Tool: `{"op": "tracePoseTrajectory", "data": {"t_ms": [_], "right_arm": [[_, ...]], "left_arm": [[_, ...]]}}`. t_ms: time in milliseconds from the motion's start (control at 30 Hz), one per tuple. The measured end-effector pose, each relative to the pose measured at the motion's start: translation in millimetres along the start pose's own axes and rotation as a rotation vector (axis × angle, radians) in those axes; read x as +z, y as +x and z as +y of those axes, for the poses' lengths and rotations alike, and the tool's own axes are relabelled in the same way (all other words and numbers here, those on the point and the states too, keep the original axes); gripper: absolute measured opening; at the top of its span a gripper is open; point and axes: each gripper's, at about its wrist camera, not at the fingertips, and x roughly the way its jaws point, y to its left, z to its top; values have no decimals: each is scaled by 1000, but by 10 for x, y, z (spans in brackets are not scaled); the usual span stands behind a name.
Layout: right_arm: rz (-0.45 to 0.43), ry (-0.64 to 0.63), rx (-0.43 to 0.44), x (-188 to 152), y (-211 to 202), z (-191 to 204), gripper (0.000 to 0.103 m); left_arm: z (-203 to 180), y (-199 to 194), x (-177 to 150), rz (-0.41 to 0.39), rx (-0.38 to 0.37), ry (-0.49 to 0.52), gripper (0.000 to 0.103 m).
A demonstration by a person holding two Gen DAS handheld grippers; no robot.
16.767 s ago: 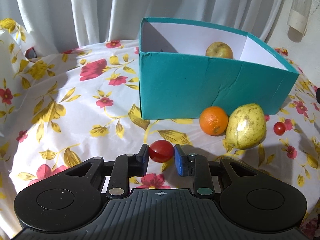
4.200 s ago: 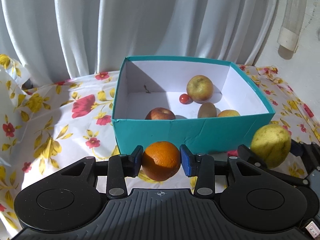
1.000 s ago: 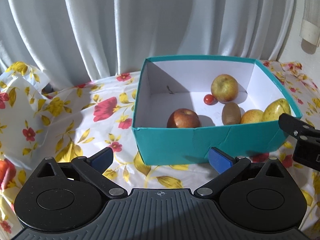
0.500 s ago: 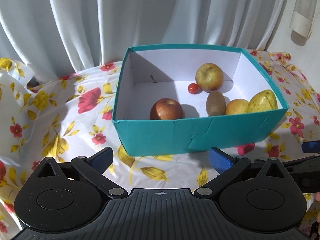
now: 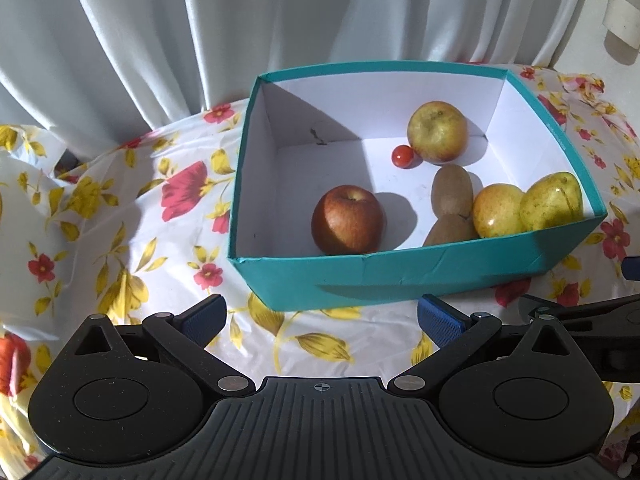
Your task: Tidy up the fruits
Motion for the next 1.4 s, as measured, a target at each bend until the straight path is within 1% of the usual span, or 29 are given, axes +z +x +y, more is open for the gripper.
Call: {"op": "tracePoseTrajectory", "data": {"t_ms": [233, 433, 1100, 1400], "right_arm": [[9, -4, -9, 40, 23, -1, 103], [24, 10, 0, 49, 67, -28, 103], [24, -1, -13, 68, 97, -32, 103], [23, -2, -19, 70, 112, -33, 103]], "left_arm": [[-35, 30, 42, 8, 19, 10, 103], [-58, 60, 55, 14, 24, 20, 103], [-51, 136, 83, 29, 22, 21, 103], [-59, 148, 82, 22, 20, 27, 103]]}}
